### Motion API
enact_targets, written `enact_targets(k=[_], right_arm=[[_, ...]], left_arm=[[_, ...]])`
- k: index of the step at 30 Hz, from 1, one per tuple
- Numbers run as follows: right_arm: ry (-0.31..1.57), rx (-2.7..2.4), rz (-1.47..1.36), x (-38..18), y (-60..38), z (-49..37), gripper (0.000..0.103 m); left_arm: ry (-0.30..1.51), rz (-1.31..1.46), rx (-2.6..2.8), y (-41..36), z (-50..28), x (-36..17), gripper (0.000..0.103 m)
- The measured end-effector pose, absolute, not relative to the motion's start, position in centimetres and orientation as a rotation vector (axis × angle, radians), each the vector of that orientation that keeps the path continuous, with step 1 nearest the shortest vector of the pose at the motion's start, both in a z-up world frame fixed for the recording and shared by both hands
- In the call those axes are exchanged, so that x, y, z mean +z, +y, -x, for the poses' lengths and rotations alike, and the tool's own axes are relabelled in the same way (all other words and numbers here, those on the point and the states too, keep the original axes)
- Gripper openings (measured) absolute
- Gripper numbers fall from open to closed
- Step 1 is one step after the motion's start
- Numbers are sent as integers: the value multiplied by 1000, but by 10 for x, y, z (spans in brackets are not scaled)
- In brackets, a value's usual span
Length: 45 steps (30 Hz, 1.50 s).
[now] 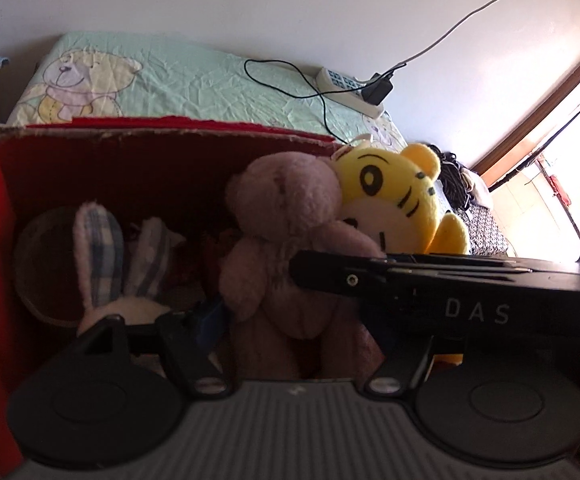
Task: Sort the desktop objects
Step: 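Lower the teddy bear into the red box beside the tiger and open both grippers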
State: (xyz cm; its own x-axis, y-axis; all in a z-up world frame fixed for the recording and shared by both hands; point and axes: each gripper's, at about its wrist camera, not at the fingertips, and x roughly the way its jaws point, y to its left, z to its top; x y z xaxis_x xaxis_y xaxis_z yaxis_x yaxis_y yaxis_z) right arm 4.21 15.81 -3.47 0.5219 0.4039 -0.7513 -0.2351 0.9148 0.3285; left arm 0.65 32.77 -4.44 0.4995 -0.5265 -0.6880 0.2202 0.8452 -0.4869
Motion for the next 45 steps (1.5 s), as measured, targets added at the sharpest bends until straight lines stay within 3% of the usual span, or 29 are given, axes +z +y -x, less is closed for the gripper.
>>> enact_targets(k=[10,22,30,45], right_arm=[[945,351,-130,-39,169,-47,38],[854,347,-252,-27,148,-38,38],[806,350,-279,-22,140,-36,16],[878,461,-307,-26,145,-39,18]], left_arm=[[960,279,-468,314,-2,-47,81],[968,272,-507,302,5,-47,91],[976,270,-512,306,5,-45,91],[983,246,-535,299,4,-43,97]])
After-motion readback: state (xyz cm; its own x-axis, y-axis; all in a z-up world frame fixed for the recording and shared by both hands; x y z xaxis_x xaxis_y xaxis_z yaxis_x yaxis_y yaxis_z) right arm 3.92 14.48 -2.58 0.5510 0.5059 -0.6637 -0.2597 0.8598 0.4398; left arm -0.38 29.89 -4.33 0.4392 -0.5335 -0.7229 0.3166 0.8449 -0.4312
